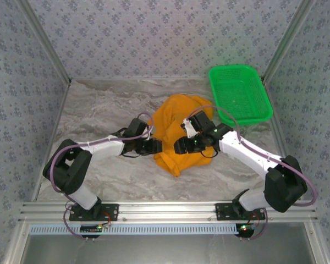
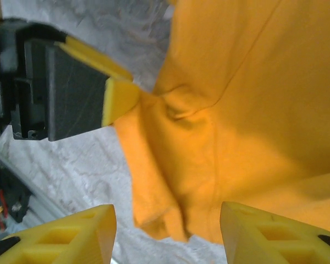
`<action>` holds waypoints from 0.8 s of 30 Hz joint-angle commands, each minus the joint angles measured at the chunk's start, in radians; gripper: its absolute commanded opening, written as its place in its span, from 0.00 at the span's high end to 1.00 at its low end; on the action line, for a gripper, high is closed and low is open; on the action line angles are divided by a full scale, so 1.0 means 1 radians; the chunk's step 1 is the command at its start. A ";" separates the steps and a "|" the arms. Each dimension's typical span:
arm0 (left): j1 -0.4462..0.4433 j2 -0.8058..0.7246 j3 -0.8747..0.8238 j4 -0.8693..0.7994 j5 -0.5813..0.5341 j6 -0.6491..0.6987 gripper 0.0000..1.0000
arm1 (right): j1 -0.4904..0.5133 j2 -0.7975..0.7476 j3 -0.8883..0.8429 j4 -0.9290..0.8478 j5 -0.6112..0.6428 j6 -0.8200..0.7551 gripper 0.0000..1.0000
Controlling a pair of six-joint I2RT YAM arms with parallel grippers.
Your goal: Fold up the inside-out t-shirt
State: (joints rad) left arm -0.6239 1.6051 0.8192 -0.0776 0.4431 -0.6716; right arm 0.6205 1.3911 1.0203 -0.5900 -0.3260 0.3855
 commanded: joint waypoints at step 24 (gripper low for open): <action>0.148 -0.499 0.410 -0.491 -0.077 0.350 1.00 | -0.123 0.304 0.412 -0.208 0.565 0.009 0.43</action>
State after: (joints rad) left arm -0.5179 1.0740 1.1759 -0.4606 0.3256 -0.2615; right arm 0.4736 1.7634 1.5181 -0.7029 0.2516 0.4736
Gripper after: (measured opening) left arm 0.046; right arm 0.576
